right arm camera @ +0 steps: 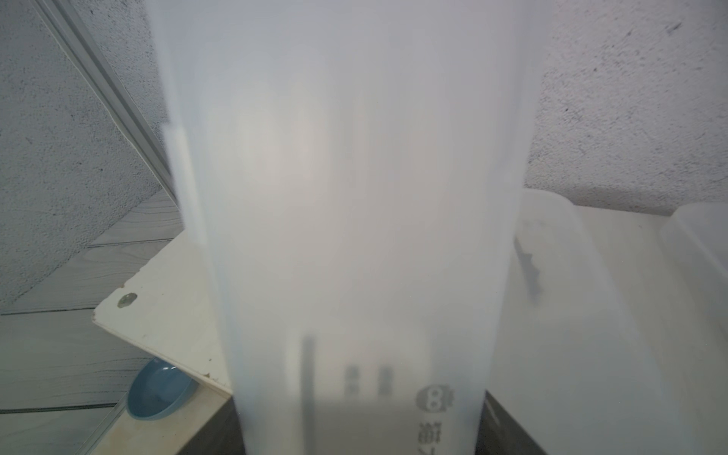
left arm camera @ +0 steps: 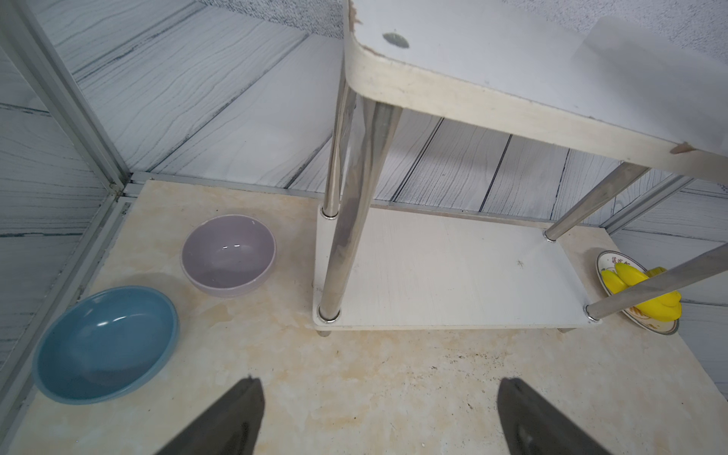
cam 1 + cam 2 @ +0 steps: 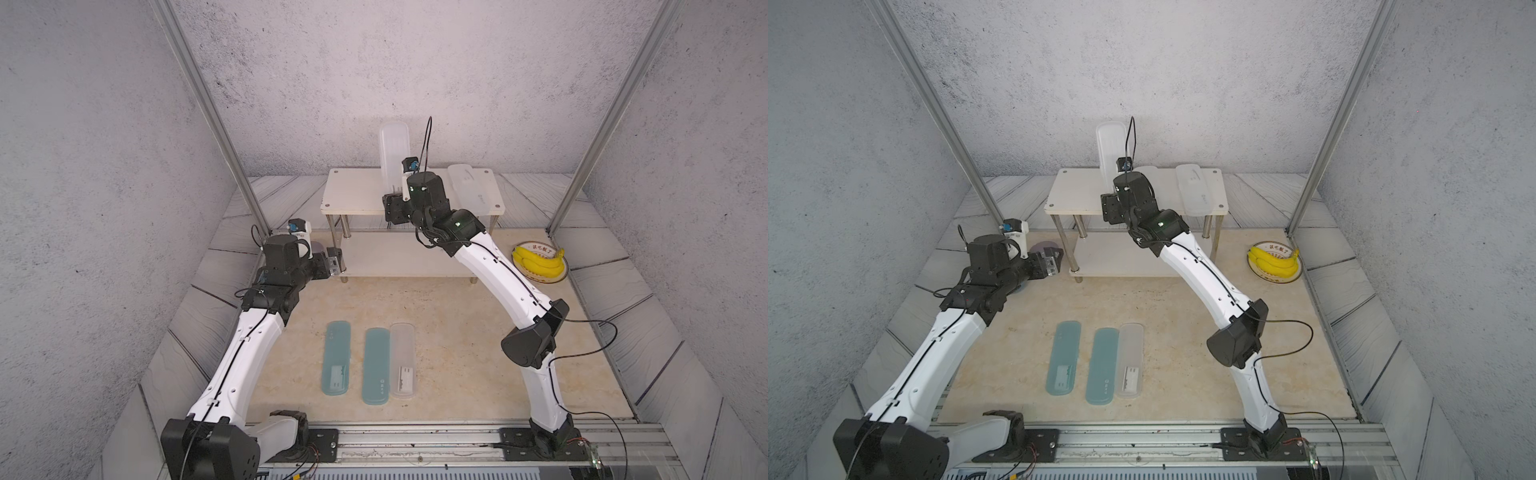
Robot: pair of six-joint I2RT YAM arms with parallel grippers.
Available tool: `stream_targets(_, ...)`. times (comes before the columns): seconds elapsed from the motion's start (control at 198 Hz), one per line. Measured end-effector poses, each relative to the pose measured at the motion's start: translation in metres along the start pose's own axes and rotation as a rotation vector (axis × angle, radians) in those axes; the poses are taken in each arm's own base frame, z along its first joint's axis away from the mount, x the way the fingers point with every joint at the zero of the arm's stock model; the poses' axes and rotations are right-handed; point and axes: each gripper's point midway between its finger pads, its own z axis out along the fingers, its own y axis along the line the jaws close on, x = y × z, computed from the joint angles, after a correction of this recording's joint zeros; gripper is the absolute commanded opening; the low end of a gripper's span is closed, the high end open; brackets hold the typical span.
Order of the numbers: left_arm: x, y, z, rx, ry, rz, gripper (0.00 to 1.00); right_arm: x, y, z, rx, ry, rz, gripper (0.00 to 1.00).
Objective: Place the pencil cases on the shelf according to color
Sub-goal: Place the pencil case on the shelf.
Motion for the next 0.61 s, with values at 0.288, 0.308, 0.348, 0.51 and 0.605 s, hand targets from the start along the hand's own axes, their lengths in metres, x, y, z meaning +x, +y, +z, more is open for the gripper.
stream_targets(0.288,-0.0002,0.0003,0.0003,0.008,-0.002,-0.010,0.99,0.0017,-0.0036,0.0036,0.007,0.006,0.022,0.79)
stream_targets(0.308,-0.0003,0.0005,0.0003,0.008,-0.002,-0.010,0.98,0.0020,-0.0033,0.0036,0.006,0.007,0.023,0.80)
stream_targets(0.348,-0.0001,0.0010,0.0003,0.007,-0.002,-0.012,0.99,0.0021,-0.0034,0.0036,0.007,0.007,0.028,0.82)
stream_targets(0.51,0.0003,0.0019,0.0004,0.008,0.000,-0.019,0.99,0.0020,-0.0014,0.0042,-0.001,0.003,0.042,0.89)
stream_targets(0.605,0.0004,0.0021,0.0004,0.008,0.000,-0.023,0.99,0.0020,-0.0001,0.0041,-0.006,0.004,0.050,0.92)
